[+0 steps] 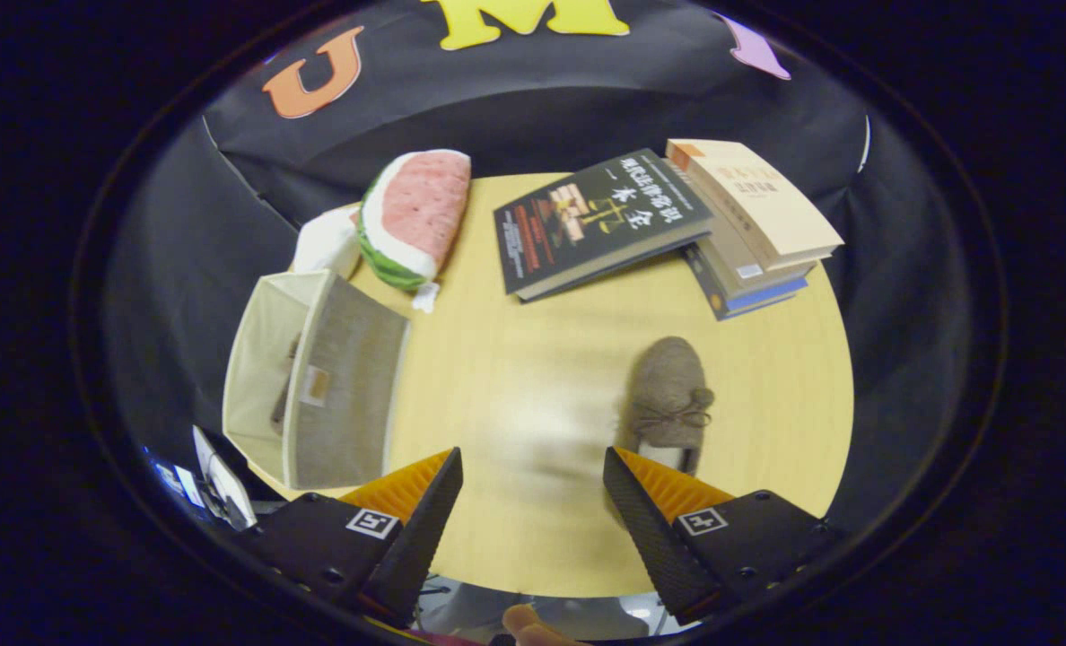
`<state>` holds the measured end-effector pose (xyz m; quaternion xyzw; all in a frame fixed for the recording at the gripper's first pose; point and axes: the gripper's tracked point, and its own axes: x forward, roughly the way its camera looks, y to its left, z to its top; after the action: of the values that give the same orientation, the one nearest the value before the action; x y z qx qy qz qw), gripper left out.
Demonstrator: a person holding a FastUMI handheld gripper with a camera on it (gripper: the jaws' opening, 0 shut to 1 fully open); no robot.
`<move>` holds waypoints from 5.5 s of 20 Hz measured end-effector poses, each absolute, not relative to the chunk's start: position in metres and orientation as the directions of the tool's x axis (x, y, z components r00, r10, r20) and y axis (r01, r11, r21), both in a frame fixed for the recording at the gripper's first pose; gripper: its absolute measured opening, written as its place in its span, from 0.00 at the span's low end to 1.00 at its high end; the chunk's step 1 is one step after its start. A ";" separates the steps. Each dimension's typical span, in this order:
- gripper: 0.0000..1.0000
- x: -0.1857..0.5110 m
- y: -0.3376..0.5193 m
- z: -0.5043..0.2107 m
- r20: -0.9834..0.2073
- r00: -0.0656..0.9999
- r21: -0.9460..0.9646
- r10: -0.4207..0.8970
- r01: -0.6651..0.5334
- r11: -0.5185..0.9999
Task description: Open the storage box then place both shoes into the box .Put the left shoe in first, then the right shoe, with the right side of both shoes facing outward in a uniform manner.
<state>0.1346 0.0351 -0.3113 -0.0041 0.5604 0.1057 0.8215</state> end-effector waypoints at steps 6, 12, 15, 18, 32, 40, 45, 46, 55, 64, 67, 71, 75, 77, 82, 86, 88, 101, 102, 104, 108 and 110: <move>0.97 0.135 -0.052 -0.364 -0.946 0.309 0.080 0.099 -0.073 0.994; 0.96 0.141 -0.090 -0.413 -0.964 0.263 0.027 0.039 -0.049 0.998; 0.95 0.151 -0.113 -0.430 -0.957 0.280 -0.090 -0.077 -0.036 0.995; 0.72 0.155 -0.101 -0.440 -0.961 0.274 -0.033 -0.018 -0.051 0.998; 0.01 0.127 -0.072 -0.430 -0.961 0.206 0.207 0.186 0.083 0.975; 0.01 0.109 -0.020 -0.339 -0.920 0.299 0.274 0.252 0.034 0.961; 0.01 0.103 0.044 -0.284 -0.895 0.325 0.325 0.305 0.007 0.946; 0.01 0.102 0.058 -0.274 -0.891 0.330 0.328 0.311 -0.006 0.945; 0.01 0.099 0.209 -0.230 -0.872 0.338 0.340 0.354 -0.100 0.935; 0.01 0.102 0.318 -0.274 -0.903 0.271 0.324 0.333 -0.078 0.943; 0.01 0.104 0.333 -0.297 -0.921 0.247 0.294 0.302 -0.069 0.953; 0.01 0.106 0.336 -0.325 -0.944 0.227 0.237 0.240 -0.043 0.971; 0.01 0.114 0.330 -0.337 -0.953 0.261 0.147 0.152 -0.039 0.988; 0.01 0.114 0.330 -0.337 -0.955 0.266 0.130 0.134 -0.031 0.991; 0.03 0.116 0.325 -0.339 -0.954 0.271 0.137 0.129 0.011 0.990; 0.12 0.117 0.331 -0.336 -0.944 0.286 0.175 0.162 0.022 0.984; 0.21 0.116 0.337 -0.337 -0.939 0.296 0.187 0.176 0.007 0.982; 0.86 0.094 0.341 -0.250 -0.859 0.443 0.238 0.257 -0.099 0.966; 0.94 0.091 0.336 -0.237 -0.848 0.460 0.242 0.263 -0.105 0.965; 0.95 0.085 0.322 -0.211 -0.822 0.505 0.242 0.264 -0.110 0.964; 0.96 0.088 0.274 -0.129 -0.669 0.716 0.174 0.198 -0.108 0.979; 0.96 0.088 0.246 -0.088 -0.565 0.810 0.128 0.159 -0.105 0.986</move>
<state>0.0880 0.2457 -0.0877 0.0453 0.3005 0.0695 0.9502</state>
